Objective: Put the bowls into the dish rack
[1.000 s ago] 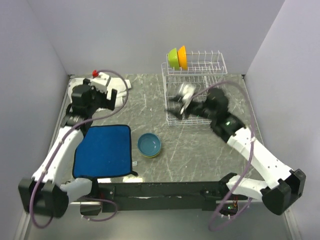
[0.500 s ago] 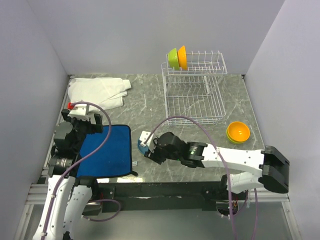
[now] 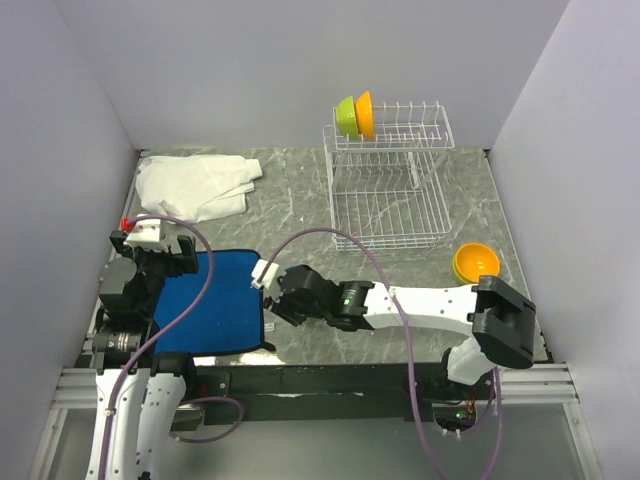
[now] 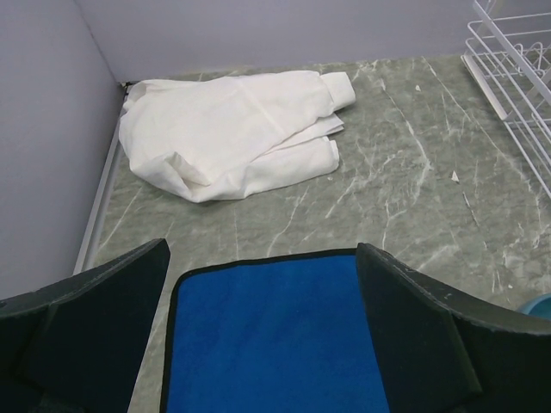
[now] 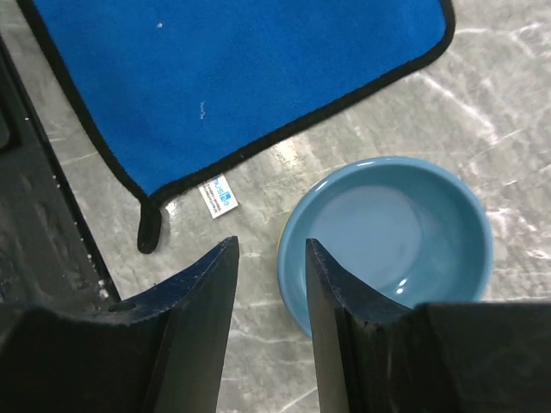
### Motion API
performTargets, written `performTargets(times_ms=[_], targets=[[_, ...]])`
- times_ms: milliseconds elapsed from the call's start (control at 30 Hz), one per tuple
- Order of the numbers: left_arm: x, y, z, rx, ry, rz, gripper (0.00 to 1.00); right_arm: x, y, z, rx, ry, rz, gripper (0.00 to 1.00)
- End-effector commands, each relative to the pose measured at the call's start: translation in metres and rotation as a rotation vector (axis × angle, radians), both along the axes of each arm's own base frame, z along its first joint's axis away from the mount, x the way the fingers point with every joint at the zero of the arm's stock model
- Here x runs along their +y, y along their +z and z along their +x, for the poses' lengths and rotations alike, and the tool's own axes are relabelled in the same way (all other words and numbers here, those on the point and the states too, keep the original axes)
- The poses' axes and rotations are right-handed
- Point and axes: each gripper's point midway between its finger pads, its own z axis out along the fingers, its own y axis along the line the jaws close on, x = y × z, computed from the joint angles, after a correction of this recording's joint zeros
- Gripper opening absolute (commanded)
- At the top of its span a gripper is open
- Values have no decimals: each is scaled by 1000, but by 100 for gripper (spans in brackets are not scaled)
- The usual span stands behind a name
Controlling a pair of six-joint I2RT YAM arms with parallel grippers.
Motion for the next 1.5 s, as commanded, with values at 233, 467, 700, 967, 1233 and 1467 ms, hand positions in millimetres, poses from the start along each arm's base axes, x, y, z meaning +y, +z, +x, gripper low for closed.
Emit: performTargets(times_ms=[233,467,700,967,1233,1467], targets=[[1,5,1,-32,7,-21,97,20,-3,21,14,-66,16,45],[1,2,3,-26,6,-22,97,24,-10,38,23,-100,5,42],[1,-2,5,-24,4,-23,97,22,-15,48,38,-120,-6,22],[-2,-1,8,-27,-6,-62,97,16,9,48,35,-136,11,5],[-1,0,13,-46,-7,-48,97,10,45,51,-11,-146,46,0],[-7,6,17,-57,-43,-62,97,-3,81,37,-11,-78,98,0]])
